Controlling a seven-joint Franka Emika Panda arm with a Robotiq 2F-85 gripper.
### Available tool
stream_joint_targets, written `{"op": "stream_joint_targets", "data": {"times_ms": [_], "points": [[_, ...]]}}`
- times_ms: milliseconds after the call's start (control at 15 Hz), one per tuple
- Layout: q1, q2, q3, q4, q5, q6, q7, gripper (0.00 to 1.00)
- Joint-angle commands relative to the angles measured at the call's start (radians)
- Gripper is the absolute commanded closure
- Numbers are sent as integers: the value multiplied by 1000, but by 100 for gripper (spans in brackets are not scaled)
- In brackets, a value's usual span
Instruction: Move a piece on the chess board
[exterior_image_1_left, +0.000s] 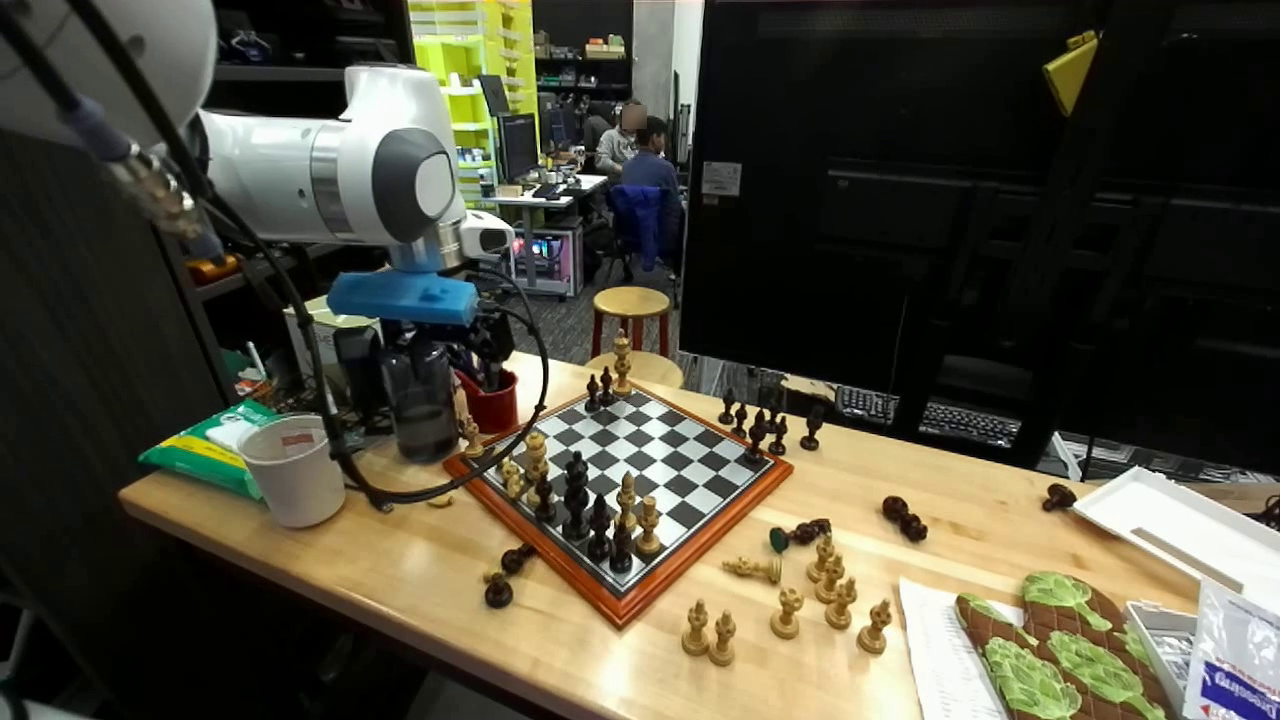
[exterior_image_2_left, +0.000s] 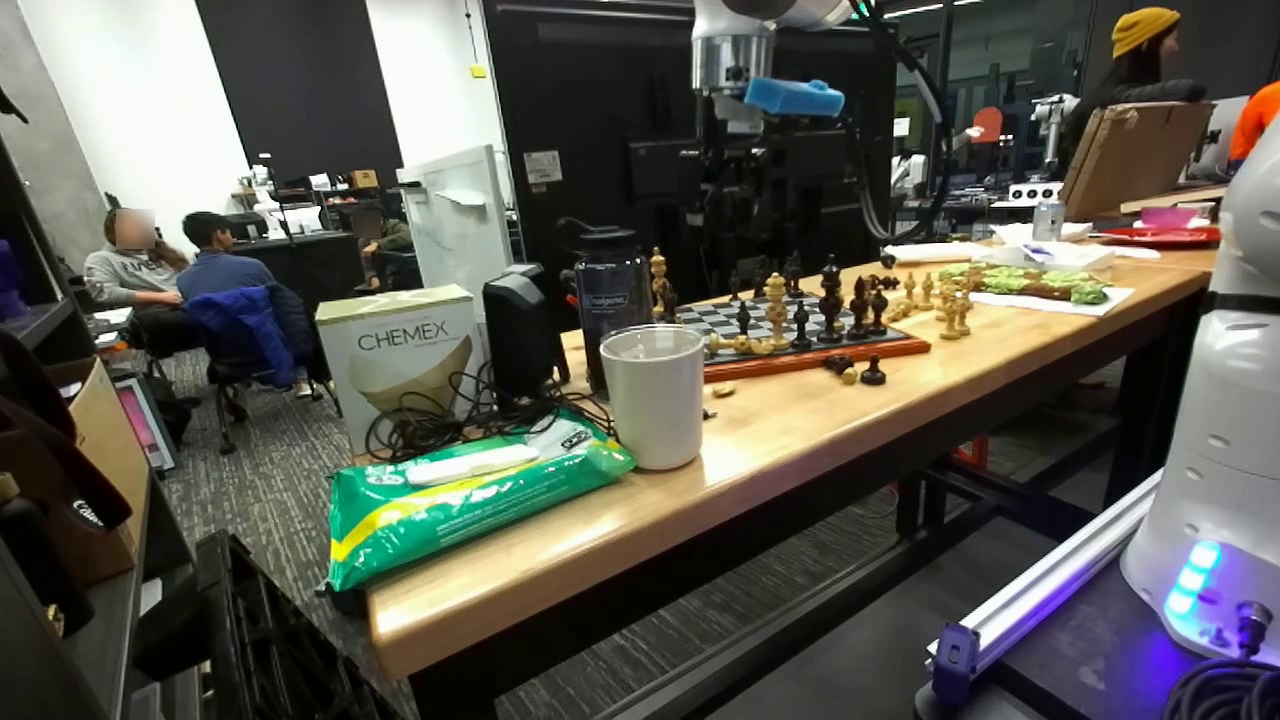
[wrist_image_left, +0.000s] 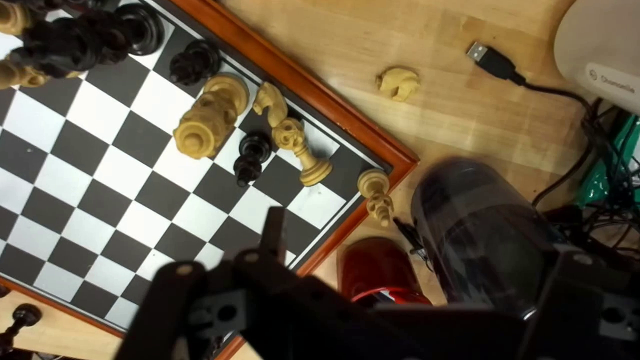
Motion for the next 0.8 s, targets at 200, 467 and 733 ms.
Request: {"op": "stream_joint_targets", "data": {"times_ms": [200, 467, 733], "points": [[-2, 18, -11, 11, 14, -5, -17, 0], [-20, 97, -41, 90, 13, -10, -63, 0], [-42, 194, -63, 190, 6, -8, -96, 0]]}}
